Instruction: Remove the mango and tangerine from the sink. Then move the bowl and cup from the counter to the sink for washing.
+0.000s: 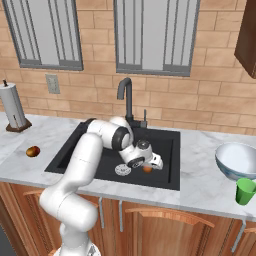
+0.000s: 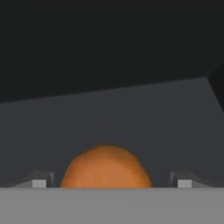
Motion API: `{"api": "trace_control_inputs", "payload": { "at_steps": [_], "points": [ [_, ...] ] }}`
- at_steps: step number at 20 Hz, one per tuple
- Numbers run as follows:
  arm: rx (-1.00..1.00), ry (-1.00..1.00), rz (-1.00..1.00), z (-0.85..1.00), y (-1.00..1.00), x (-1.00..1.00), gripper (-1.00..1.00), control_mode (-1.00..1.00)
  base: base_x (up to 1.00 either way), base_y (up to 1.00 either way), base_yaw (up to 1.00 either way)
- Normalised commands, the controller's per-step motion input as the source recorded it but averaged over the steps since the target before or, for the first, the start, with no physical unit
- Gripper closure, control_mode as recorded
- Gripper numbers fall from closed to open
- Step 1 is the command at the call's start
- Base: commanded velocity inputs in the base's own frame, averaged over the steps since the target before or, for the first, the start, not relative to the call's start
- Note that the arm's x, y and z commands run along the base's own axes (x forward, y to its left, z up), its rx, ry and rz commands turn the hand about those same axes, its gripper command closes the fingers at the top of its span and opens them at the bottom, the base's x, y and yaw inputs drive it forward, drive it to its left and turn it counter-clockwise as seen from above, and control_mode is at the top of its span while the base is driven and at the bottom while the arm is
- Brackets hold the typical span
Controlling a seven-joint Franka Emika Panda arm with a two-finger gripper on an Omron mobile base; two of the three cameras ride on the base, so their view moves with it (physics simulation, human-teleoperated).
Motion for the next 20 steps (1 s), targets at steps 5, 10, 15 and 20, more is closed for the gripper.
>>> {"api": "trace_control_inputs", "payload": {
  "at_steps": [5, 10, 15, 20],
  "points": [
    [0.01, 0.0, 0.0, -0.15, 0.0, 0.13, -1.0, -1.0, 0.0, 0.0, 0.0],
    [0.03, 0.06, -0.02, -0.16, 0.0, 0.09, 1.0, -1.0, 0.0, 0.0, 0.0],
    [0.05, 0.17, 0.0, -0.18, -0.05, 0.08, 1.0, -1.0, 0.0, 0.0, 0.0],
    [0.09, 0.15, -0.01, -0.01, -0.1, -0.07, 1.0, -1.0, 0.0, 0.0, 0.0]
  ]
}}
